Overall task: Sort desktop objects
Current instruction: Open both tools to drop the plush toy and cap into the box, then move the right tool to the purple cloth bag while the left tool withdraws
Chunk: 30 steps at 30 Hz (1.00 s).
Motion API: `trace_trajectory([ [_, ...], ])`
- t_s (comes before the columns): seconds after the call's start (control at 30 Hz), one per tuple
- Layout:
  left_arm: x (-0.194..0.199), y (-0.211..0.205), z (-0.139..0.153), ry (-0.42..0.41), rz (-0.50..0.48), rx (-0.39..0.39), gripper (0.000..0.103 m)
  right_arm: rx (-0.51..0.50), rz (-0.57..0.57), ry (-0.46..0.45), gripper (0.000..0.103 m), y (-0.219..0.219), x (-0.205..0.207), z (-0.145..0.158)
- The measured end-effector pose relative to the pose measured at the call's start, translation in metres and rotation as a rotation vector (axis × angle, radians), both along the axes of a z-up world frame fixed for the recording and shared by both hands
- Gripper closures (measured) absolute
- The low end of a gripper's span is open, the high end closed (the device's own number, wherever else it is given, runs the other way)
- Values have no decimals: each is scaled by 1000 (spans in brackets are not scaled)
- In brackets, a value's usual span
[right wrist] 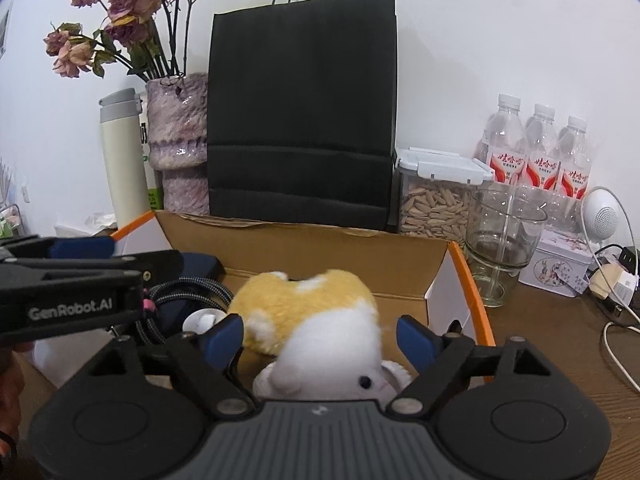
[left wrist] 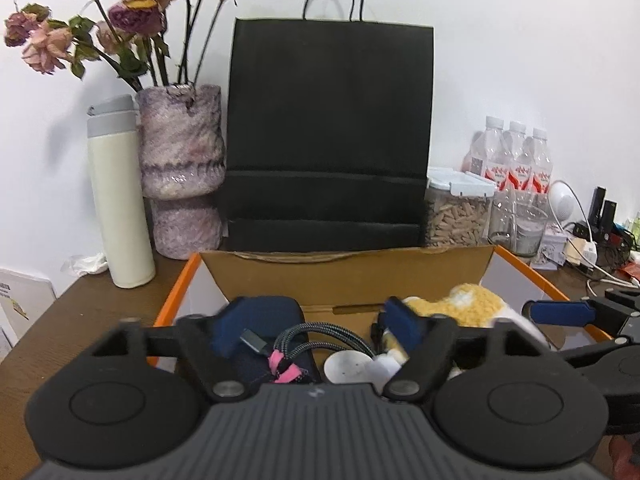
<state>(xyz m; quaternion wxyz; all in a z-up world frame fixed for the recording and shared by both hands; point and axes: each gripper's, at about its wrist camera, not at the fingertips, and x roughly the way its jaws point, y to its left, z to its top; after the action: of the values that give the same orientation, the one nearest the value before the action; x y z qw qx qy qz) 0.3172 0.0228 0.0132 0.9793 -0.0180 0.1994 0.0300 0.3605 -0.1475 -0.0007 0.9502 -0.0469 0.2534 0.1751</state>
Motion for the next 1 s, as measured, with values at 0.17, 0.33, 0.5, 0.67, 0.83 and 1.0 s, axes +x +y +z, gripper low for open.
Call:
trace_trajectory([
  [0.17, -5, 0, 3, -35, 15, 5, 0, -19, 0, -6, 4, 3, -2, 0],
  [0.33, -4, 0, 0, -20, 23, 1, 0, -21, 2, -10, 1, 4, -5, 2],
  [0.5, -12, 3, 3, -42, 31, -6, 0, -18, -1, -18, 1, 3, -10, 5],
  [0.67, -26, 6, 7, -67, 46, -14, 0, -16, 4, -29, 1, 0, -20, 8],
  [0.83, -47, 13, 9, -79, 58, -20, 0, -7, -2, -49, 1, -11, -40, 14],
  [1.0, -70, 20, 7, -79, 68, -15, 0, -9, -9, -65, 1, -22, -64, 18],
])
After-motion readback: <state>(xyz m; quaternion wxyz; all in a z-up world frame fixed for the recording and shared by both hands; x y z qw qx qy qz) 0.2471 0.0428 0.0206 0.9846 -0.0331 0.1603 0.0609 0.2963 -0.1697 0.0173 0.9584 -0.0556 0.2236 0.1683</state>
